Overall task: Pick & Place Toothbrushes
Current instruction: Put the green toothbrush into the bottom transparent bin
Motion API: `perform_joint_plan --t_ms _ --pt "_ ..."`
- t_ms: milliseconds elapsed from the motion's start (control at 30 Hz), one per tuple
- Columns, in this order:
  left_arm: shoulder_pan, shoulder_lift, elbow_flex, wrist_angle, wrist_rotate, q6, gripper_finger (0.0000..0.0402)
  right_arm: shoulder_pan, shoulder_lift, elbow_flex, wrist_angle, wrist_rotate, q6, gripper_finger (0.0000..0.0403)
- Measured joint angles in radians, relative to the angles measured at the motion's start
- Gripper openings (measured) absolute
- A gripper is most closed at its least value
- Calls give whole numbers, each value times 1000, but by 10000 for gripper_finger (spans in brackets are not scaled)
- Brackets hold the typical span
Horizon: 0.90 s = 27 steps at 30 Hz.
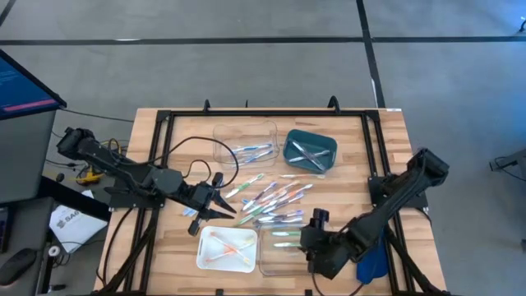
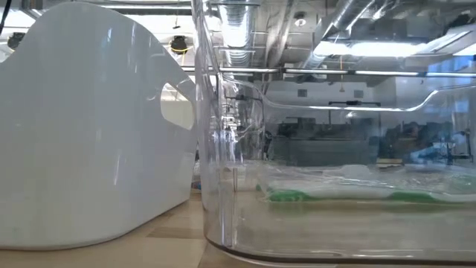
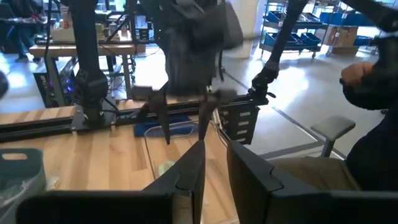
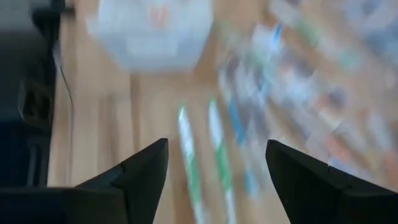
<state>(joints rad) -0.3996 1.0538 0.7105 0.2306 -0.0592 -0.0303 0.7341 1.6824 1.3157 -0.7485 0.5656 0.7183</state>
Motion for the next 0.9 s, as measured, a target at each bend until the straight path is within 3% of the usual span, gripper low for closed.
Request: perform_joint_plan --t_ms 200,400,900 --pt "0 0 0 14 3 7 60 11 -110 20 86 153 -195 264" --pt "0 0 0 19 3 8 60 -18 -133 20 161 172 -402 265" --pt "3 0 0 25 -2 8 60 -139 -111 9 110 146 -361 265"
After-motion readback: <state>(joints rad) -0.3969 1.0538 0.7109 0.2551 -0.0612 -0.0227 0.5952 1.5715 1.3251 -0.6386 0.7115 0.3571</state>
